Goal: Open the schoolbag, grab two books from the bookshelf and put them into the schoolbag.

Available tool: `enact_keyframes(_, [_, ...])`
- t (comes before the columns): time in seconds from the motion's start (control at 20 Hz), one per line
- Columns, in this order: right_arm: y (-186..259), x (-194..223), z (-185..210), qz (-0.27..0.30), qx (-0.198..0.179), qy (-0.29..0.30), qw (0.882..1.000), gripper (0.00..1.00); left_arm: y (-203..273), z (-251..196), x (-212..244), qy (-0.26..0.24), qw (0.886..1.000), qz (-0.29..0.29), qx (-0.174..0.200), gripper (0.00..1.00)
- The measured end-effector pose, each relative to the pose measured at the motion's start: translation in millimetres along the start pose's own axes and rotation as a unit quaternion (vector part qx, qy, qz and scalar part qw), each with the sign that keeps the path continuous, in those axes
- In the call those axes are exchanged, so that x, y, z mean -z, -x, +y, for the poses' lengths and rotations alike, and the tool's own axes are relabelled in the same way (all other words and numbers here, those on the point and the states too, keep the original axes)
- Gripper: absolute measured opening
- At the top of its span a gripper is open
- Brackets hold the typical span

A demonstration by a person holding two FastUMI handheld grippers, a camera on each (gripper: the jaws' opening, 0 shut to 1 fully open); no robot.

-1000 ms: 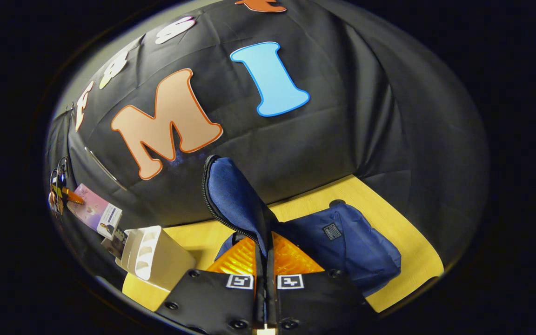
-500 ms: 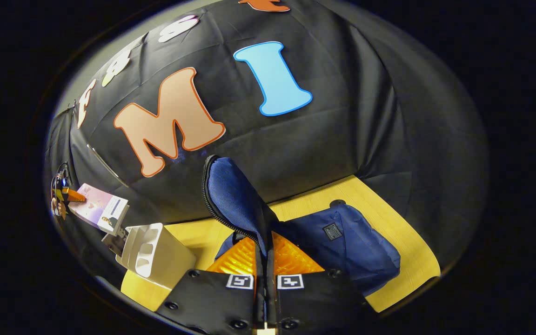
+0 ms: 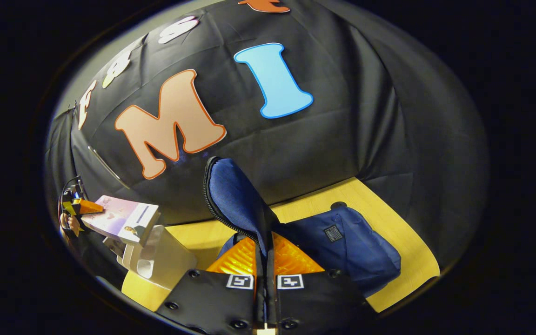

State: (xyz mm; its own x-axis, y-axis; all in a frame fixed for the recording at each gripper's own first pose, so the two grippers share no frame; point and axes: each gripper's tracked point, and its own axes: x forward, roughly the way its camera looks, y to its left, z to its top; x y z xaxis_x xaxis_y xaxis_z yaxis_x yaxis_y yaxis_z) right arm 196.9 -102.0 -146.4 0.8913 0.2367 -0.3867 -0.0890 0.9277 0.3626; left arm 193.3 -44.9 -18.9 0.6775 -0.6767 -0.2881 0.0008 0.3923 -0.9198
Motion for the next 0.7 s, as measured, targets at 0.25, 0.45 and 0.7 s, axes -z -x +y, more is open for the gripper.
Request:
enact_keyframes(0.25, [1,-2,0,-0.005,0.0,-0.013,1.0,0.05,-65,-7,48,0.015,0.999,0.04,0.016,0.34])
enact_keyframes(0.45, [1,-4,-2,-0.008,0.0,-0.02,1.0,0.05,-115,-8,87,0.024,0.997,0.074,0.018,0.34])
enact_keyframes(0.7, [1,-5,-5,-0.011,0.0,-0.025,1.0,0.05,-163,9,133,0.0,0.992,0.123,-0.014,0.34])
